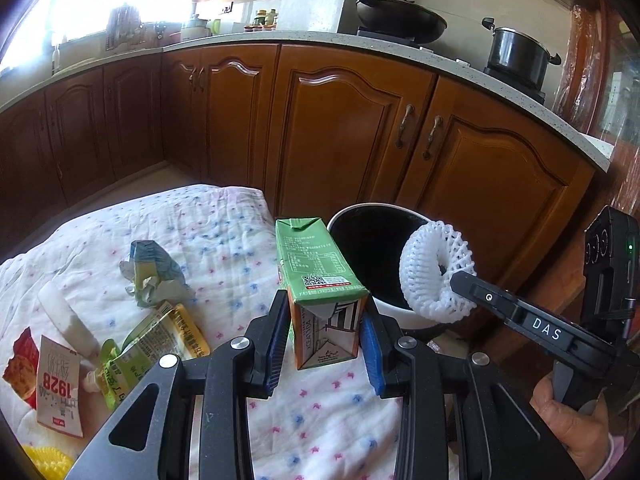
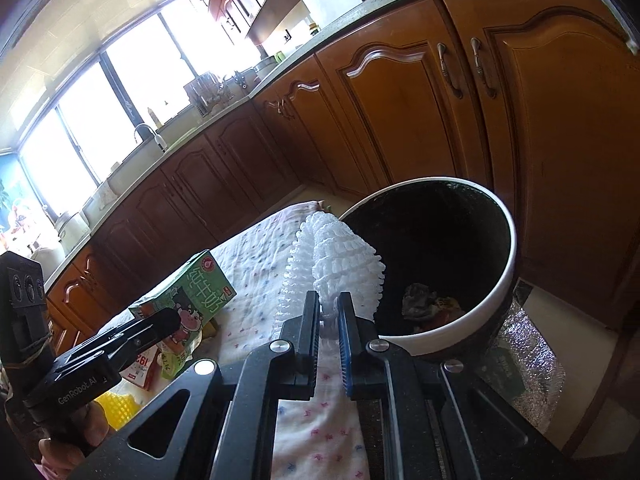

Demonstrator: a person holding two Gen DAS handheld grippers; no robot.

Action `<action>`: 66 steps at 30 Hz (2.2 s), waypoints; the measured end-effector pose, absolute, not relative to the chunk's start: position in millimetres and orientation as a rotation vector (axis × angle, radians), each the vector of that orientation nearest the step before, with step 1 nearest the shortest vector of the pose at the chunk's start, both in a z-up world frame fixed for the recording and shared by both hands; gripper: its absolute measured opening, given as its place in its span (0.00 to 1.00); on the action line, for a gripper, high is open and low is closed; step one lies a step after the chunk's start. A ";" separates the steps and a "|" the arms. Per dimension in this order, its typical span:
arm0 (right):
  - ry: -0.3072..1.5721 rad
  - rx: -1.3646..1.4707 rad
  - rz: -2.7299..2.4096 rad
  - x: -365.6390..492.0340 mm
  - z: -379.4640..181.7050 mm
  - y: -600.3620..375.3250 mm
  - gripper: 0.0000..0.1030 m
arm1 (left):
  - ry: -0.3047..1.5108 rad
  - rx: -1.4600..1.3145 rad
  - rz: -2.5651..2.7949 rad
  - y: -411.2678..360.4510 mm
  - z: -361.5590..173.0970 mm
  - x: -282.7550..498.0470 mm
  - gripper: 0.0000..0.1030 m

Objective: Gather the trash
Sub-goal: 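Carry the green carton and white foam net over the bin with both grippers, then open both grippers to drop the carton and foam net into the bin, then grasp the red-and-white milk carton with the left gripper while the right grasps the yellow-green pouch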

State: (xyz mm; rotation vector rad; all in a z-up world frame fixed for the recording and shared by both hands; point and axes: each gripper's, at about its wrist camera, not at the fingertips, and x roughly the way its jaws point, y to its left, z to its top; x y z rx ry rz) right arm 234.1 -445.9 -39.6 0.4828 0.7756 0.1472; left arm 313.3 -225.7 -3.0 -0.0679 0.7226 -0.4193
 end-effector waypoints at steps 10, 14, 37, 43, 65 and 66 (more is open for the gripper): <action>0.762 0.483 0.081 242.1 -39.0 -475.0 0.08 | 0.733 -0.041 -0.484 -261.4 -5.7 341.2 0.31; 0.769 0.474 0.060 250.4 -42.1 -482.5 0.08 | 0.756 -0.032 -0.506 -278.7 -10.4 359.9 0.31; 0.870 0.435 0.008 293.4 -72.6 -505.5 0.23 | 0.934 0.006 -0.537 -343.0 -34.4 410.9 0.36; 0.818 0.492 -0.001 285.6 -68.0 -517.5 0.55 | 0.886 -0.015 -0.518 -332.3 -23.2 397.5 0.48; 0.782 0.590 0.147 221.6 -59.4 -441.4 0.82 | 0.862 -0.187 -0.325 -201.7 -23.0 284.6 0.55; 0.787 0.594 0.151 219.0 -60.3 -437.3 0.83 | 0.860 -0.197 -0.315 -195.6 -22.5 278.9 0.55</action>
